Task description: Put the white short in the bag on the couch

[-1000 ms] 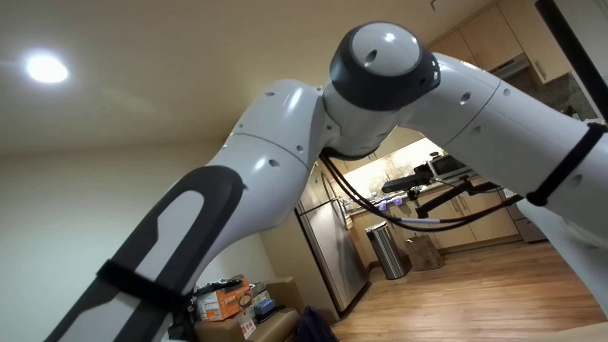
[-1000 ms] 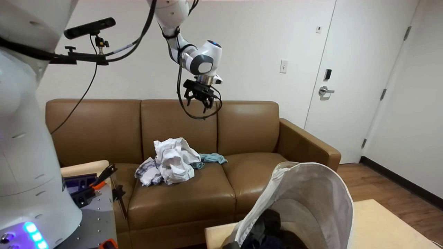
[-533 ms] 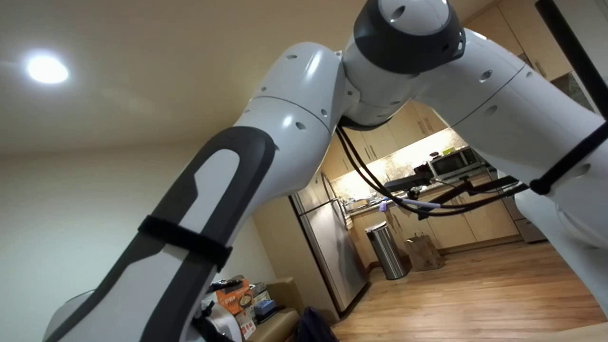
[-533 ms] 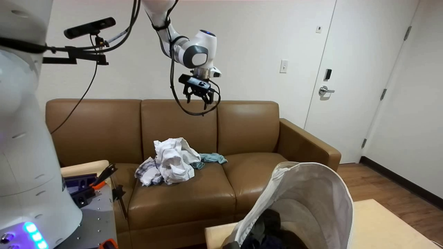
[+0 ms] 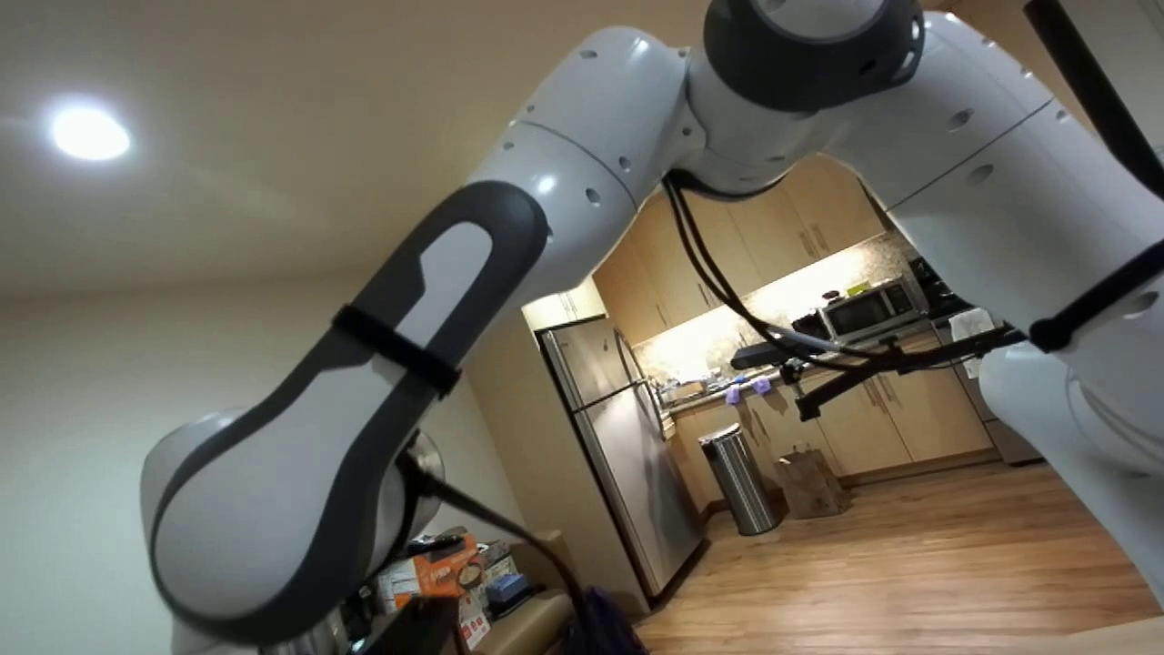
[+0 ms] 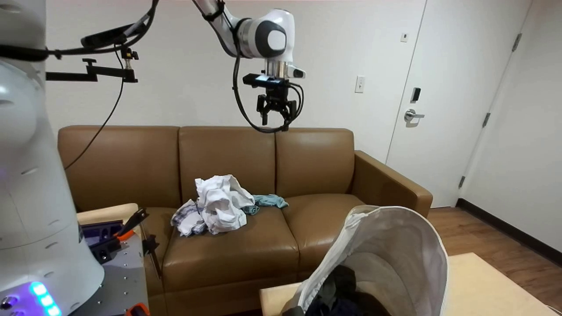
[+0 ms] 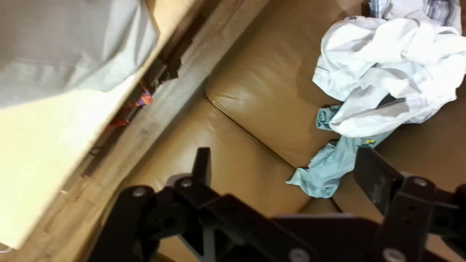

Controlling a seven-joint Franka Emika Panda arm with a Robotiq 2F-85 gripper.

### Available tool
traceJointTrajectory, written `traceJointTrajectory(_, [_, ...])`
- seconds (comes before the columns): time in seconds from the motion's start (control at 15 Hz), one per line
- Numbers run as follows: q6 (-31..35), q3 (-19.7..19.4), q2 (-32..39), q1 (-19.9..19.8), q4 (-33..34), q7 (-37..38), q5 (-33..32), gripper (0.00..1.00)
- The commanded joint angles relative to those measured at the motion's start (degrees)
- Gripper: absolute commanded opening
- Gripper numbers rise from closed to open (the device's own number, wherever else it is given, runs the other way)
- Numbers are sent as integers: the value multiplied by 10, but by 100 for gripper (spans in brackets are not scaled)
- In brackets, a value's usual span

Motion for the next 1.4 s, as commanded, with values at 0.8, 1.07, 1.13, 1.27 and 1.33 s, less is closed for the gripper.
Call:
traceJointTrajectory(0.8, [-136, -19, -60, -6, -6, 163, -44, 100])
traceJointTrajectory(1.07, [-136, -19, -60, -6, -6, 163, -44, 100])
traceJointTrajectory(1.13, [-136, -19, -60, -6, -6, 163, -44, 100])
traceJointTrajectory(1.27, [-136, -19, -60, -6, -6, 163, -44, 100])
traceJointTrajectory(1.33, [-136, -19, -60, -6, -6, 163, -44, 100])
